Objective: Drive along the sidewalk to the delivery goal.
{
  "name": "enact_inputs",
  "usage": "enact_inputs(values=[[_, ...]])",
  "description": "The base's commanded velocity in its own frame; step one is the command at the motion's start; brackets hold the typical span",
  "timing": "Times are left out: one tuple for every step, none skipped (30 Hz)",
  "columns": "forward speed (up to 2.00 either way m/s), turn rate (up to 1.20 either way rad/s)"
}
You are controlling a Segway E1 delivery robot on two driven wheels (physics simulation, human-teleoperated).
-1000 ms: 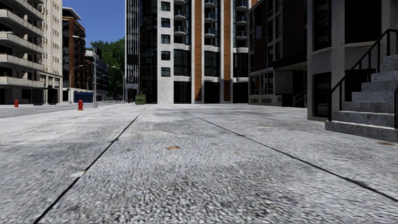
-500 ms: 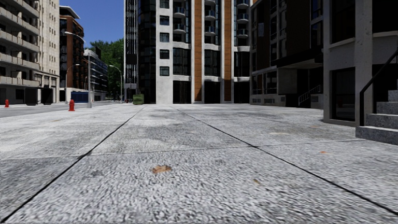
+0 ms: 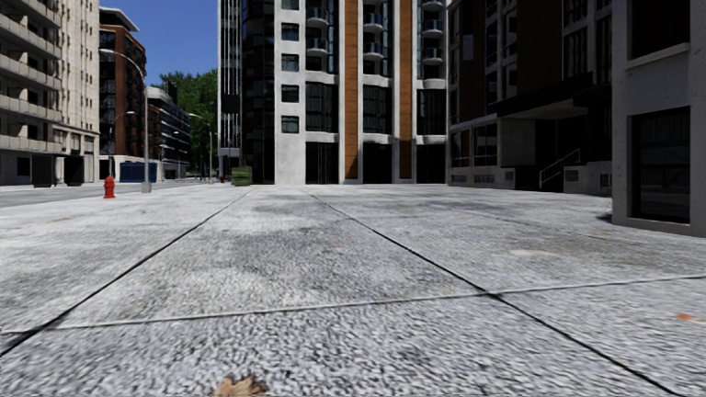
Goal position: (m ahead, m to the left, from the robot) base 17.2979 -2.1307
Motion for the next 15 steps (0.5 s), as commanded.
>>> enact_inputs(values=[[2.00,0.00],[2.00,0.00],[2.00,0.00],[2.00,0.00],[2.00,0.00],[2.00,0.00],[2.00,0.00],[2.00,0.00],[2.00,0.00],[2.00,0.00],[2.00,0.00],[2.00,0.00],[2.00,0.00],[2.00,0.00],[2.00,0.00]])
